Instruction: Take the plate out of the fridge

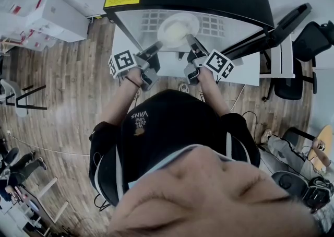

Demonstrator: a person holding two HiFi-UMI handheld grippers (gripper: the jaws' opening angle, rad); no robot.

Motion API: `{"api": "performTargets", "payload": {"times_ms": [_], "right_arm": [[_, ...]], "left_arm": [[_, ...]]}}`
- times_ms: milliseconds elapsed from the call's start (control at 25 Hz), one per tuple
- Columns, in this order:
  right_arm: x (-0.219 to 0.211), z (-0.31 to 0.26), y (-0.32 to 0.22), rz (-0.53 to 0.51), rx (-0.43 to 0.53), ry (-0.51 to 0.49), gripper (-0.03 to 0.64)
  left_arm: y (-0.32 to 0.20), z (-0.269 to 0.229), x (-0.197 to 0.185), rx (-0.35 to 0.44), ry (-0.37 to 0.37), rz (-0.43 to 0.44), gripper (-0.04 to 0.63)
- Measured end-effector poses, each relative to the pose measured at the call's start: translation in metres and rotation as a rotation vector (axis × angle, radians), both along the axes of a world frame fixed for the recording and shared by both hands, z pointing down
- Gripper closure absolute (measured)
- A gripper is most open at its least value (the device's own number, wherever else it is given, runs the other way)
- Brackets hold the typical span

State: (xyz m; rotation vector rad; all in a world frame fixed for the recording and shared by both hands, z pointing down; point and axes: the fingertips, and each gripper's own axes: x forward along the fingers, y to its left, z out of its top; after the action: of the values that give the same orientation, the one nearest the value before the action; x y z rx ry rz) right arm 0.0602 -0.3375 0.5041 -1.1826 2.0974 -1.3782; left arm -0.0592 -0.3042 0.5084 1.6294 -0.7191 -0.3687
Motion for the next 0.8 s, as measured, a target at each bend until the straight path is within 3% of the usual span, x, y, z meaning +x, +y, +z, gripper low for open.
{"api": "performTargets", "payload": {"times_ms": [800], "right_arm": [[0.002,-0.010,0.043,0.134,0.015,0.010,0.566]], "left_arm": [[0.028,0.000,-0.001,0.035,0.031,0.128,0.567]]}}
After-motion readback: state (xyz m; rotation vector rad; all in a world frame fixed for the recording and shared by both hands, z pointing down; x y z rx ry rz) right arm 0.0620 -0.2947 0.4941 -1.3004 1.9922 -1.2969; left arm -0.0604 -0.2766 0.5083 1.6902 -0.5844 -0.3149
